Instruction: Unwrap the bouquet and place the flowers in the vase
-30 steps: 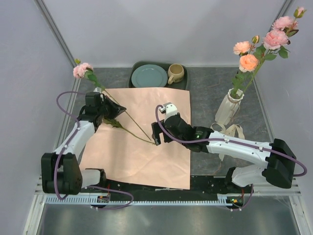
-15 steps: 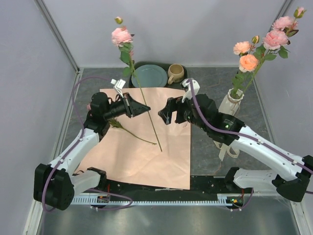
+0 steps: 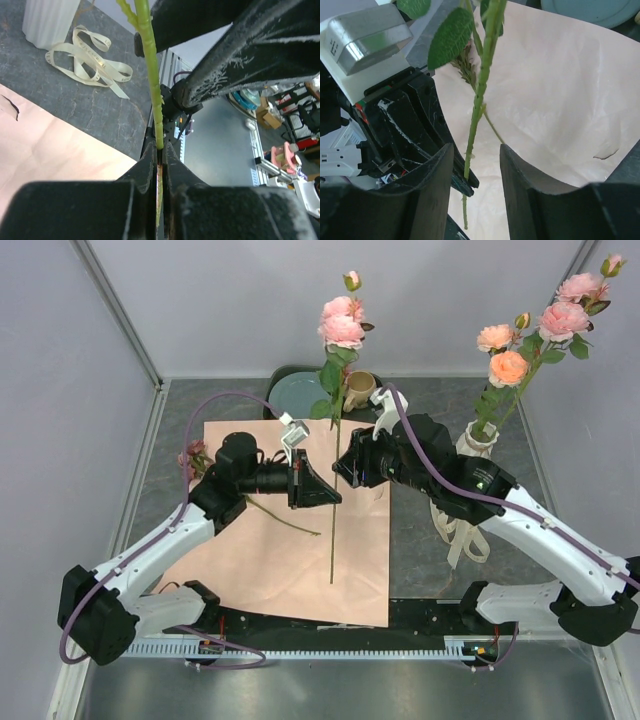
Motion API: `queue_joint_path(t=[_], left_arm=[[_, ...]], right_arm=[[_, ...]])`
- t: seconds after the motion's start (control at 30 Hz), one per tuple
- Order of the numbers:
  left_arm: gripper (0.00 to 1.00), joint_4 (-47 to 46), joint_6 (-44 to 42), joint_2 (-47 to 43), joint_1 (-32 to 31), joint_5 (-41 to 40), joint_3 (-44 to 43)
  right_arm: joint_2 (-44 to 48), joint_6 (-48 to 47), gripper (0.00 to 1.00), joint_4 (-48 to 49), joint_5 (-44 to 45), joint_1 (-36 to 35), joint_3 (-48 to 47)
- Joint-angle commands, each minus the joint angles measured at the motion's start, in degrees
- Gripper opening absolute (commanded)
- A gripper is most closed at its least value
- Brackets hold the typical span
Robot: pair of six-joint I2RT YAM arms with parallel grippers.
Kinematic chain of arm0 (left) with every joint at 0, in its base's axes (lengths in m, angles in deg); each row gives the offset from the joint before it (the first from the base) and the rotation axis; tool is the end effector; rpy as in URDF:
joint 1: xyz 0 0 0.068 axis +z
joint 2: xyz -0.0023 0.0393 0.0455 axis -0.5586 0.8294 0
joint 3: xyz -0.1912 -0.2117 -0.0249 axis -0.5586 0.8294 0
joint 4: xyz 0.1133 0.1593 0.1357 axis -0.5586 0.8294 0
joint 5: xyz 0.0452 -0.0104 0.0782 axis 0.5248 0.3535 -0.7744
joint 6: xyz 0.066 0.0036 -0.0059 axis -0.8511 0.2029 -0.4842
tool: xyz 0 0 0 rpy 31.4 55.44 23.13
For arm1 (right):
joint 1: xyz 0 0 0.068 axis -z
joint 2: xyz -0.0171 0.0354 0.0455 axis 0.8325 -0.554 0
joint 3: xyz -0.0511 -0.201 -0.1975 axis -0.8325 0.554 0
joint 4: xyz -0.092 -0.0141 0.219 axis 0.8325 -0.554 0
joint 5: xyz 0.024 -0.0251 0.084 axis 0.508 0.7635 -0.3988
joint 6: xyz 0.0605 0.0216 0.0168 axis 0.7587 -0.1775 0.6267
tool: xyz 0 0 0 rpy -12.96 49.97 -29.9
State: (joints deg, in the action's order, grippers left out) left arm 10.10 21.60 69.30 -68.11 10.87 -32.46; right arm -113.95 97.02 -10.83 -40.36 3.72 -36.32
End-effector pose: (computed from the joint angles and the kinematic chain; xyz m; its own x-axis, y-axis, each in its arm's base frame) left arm 0.1698 -0.1645 0.3483 -0.5856 0.0211 -0.8103 0.8066 0.1148 -0.5799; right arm 0.1483 0.1843 0.4334 -0.5329 0.0487 -0.8448 -0.5423 0.7467 0.3851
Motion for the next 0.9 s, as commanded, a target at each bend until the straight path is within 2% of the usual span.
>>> queue_joint_path(t=[0.0, 0.2, 0.6, 0.7, 0.8, 0.83, 0.87], left_arm=[[0.02, 3.99, -7.71, 0.18, -2.58, -1.80, -3.06], [0.02, 7.50, -11.23, 0.35, -5.48, -4.88, -4.11], [0.02, 12.25, -14.93, 1.23, -9.53, -7.69, -5.61], [0.02, 12.69, -15.37, 1.32, -9.88, -7.96, -5.69], [0.02, 12.95, -15.45, 1.23, -10.06, -8.48, -5.70], [0.02, 13.13, -15.45, 1.23, -10.14, -9.10, -5.87], [0.02, 13.31, -15.37, 1.14, -10.15, -9.45, -6.13]], right_arm=[[-0.42, -0.07, 0.48, -5.31, 0.16, 0.61, -5.53], [-1.21, 1.78, 0.37, -7.77, -4.32, 4.56, -7.82], [-1.47, 1.86, 0.34, -6.90, -10.21, 6.94, -6.25], [-1.21, 2.31, 0.30, -5.41, -11.09, 6.85, -4.49], [-0.95, 2.40, 0.13, -4.44, -11.18, 6.94, -3.08], [-0.86, 2.48, 0.00, -4.44, -10.92, 6.94, -2.91], [-0.42, 2.31, 0.00, -4.35, -10.40, 6.85, -2.82]])
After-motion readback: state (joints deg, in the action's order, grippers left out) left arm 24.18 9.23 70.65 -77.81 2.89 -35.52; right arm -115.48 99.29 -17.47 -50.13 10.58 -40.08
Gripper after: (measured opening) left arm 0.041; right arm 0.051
